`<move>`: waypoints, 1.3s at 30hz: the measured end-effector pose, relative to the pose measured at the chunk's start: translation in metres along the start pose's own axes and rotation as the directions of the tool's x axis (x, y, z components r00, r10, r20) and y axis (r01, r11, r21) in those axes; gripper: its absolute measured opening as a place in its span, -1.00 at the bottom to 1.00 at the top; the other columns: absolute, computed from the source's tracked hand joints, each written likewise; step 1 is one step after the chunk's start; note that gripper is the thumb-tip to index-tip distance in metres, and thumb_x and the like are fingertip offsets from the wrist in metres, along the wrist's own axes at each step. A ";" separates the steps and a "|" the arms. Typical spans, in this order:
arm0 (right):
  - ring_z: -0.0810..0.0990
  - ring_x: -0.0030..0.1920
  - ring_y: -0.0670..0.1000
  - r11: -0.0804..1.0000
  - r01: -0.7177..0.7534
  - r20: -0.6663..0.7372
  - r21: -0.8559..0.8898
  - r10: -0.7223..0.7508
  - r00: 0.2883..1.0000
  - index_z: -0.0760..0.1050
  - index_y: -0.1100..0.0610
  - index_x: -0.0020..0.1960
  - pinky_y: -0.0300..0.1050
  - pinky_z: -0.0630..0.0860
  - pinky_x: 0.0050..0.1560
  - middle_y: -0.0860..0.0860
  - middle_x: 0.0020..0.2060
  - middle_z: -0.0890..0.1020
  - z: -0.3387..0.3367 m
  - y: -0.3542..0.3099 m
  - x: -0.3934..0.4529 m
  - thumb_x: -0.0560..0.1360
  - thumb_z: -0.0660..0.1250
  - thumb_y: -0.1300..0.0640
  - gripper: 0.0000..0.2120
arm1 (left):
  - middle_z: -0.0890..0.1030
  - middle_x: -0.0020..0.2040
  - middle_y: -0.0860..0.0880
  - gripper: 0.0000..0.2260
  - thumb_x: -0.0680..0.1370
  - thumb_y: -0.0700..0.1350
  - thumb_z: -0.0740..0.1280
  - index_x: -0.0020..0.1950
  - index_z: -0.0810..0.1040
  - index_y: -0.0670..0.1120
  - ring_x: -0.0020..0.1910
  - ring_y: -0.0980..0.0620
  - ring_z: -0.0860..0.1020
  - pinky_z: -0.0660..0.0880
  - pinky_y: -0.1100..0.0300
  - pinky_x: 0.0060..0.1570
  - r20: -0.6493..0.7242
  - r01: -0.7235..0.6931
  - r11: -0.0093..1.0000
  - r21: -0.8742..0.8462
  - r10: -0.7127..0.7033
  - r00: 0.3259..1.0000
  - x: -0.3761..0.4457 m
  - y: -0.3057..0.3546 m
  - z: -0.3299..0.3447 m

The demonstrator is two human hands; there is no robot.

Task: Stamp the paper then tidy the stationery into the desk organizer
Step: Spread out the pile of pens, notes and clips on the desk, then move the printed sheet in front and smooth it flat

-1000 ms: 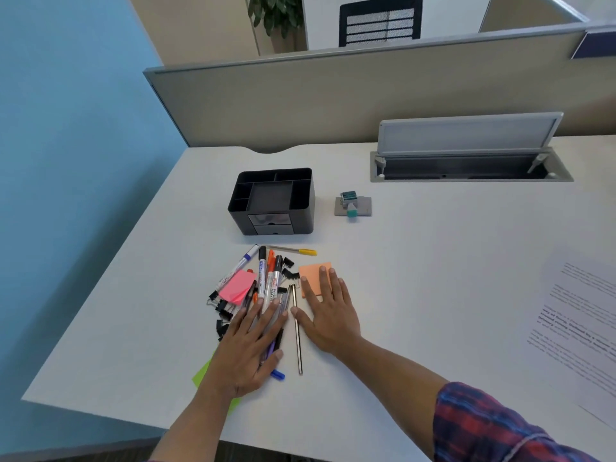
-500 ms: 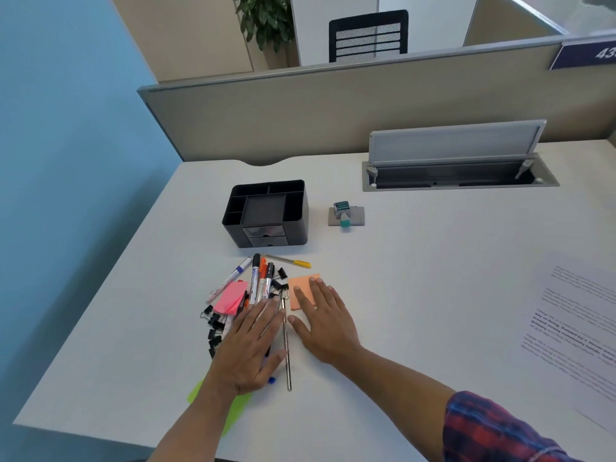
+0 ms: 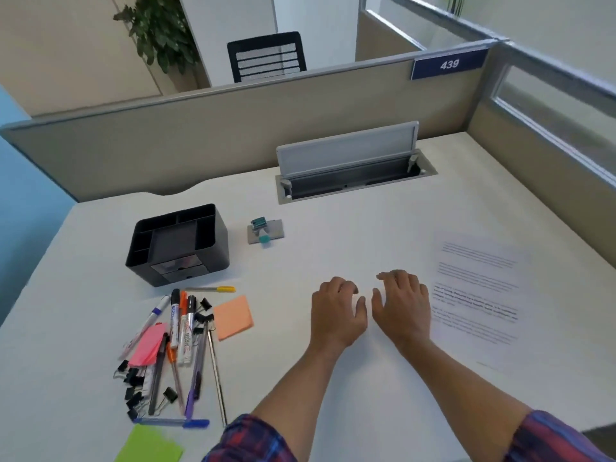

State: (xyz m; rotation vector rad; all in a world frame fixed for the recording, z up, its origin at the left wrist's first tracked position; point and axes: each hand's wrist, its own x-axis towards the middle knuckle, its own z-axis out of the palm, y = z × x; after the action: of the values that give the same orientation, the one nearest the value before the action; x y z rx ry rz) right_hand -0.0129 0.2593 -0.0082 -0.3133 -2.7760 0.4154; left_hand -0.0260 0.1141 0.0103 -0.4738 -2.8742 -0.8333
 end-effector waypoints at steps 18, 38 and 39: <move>0.42 0.27 0.25 0.552 -0.829 -0.039 -0.094 0.830 0.557 0.37 0.25 0.34 0.12 0.35 0.26 0.21 0.27 0.46 -0.062 0.142 0.020 0.39 0.43 -0.26 -0.25 | 0.49 0.18 -0.07 -0.34 0.36 0.31 0.49 0.23 0.51 -0.14 0.16 -0.12 0.48 0.43 -0.02 0.01 0.244 0.161 0.969 0.189 -0.205 0.948 0.065 0.137 0.105; 0.58 0.17 0.23 0.480 -0.868 0.173 0.123 0.851 0.495 0.35 0.15 0.30 0.12 0.47 0.21 0.13 0.17 0.61 -0.060 0.158 0.038 0.37 0.53 -0.05 -0.37 | 0.44 0.28 -0.08 -0.35 0.36 0.13 0.56 0.31 0.45 -0.13 0.29 -0.09 0.44 0.45 0.00 0.15 0.375 0.334 0.924 0.186 -0.381 0.845 0.087 0.147 0.106; 0.60 0.10 0.19 0.503 -0.835 0.178 0.221 0.821 0.542 0.36 0.12 0.28 0.10 0.52 0.15 0.10 0.12 0.62 -0.059 0.157 0.037 0.38 0.52 0.00 -0.43 | 0.44 0.28 -0.08 -0.39 0.37 0.11 0.55 0.31 0.47 -0.12 0.29 -0.09 0.45 0.45 0.02 0.16 0.380 0.338 0.925 0.175 -0.380 0.844 0.088 0.145 0.104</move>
State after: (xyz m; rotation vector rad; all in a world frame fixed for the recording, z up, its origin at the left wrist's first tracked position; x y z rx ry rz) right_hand -0.0008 0.4304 0.0059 -1.6144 -2.3390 1.0327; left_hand -0.0642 0.3096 0.0120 -0.0960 -3.4475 -0.6916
